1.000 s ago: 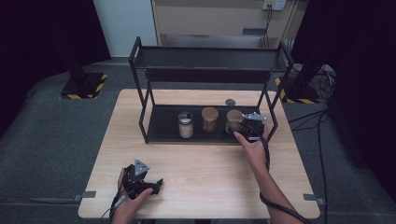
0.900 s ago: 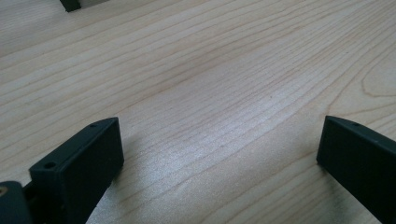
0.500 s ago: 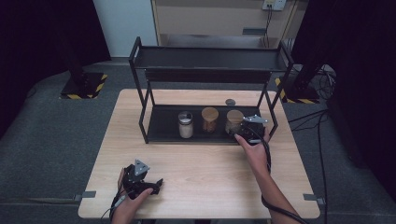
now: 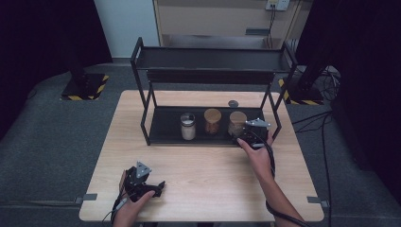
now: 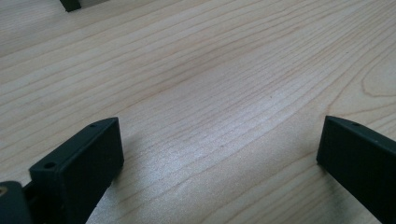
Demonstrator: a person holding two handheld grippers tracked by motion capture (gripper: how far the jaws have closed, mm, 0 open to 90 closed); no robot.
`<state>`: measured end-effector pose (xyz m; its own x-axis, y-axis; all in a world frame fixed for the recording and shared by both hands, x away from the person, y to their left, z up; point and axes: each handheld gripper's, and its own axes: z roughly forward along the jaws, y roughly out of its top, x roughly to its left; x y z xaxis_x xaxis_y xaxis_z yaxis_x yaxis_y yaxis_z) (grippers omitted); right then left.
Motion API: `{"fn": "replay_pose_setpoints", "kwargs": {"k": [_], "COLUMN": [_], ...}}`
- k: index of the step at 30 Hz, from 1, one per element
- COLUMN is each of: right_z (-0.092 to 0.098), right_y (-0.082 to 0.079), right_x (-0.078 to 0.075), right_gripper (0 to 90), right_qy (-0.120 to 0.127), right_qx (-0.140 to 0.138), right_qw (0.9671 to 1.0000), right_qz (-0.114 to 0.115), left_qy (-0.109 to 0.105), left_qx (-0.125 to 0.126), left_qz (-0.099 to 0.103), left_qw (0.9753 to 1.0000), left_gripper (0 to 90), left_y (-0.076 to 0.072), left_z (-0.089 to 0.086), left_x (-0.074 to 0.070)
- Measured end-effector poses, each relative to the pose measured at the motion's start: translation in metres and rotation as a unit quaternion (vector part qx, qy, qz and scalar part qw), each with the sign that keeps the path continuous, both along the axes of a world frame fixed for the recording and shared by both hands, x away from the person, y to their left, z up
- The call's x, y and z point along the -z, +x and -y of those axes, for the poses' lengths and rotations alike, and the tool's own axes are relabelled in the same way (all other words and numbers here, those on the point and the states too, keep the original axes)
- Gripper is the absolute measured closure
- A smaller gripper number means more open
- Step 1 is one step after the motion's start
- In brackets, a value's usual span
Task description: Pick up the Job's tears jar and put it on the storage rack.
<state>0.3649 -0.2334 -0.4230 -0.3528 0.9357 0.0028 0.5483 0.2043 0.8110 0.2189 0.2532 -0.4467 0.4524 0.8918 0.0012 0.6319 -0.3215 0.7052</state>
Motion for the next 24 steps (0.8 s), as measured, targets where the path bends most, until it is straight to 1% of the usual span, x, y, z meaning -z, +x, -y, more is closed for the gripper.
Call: {"fn": "replay_pose_setpoints", "kwargs": {"k": [14, 20, 24], "right_z": [0.002, 0.003, 0.004], "right_y": [-0.007, -0.012, -0.017], "right_x": [0.0, -0.001, 0.0], "right_gripper": [4.1, 4.1, 4.1], "right_qy": [-0.003, -0.006, -0.018], "right_qx": [-0.01, -0.014, -0.02], "right_qw": [0.9999, 0.9999, 0.9996], "right_qz": [0.005, 0.007, 0.012], "left_qy": [0.0, 0.0, 0.0], "left_qx": [0.0, 0.0, 0.0], "left_qz": [0.0, 0.0, 0.0], "left_qw": [1.0, 1.0, 1.0], "left_gripper": [0.0, 0.0, 0.0], "left_y": [0.0, 0.0, 0.0], "left_z": [0.0, 0.0, 0.0], "left_x": [0.0, 0.0, 0.0]}}
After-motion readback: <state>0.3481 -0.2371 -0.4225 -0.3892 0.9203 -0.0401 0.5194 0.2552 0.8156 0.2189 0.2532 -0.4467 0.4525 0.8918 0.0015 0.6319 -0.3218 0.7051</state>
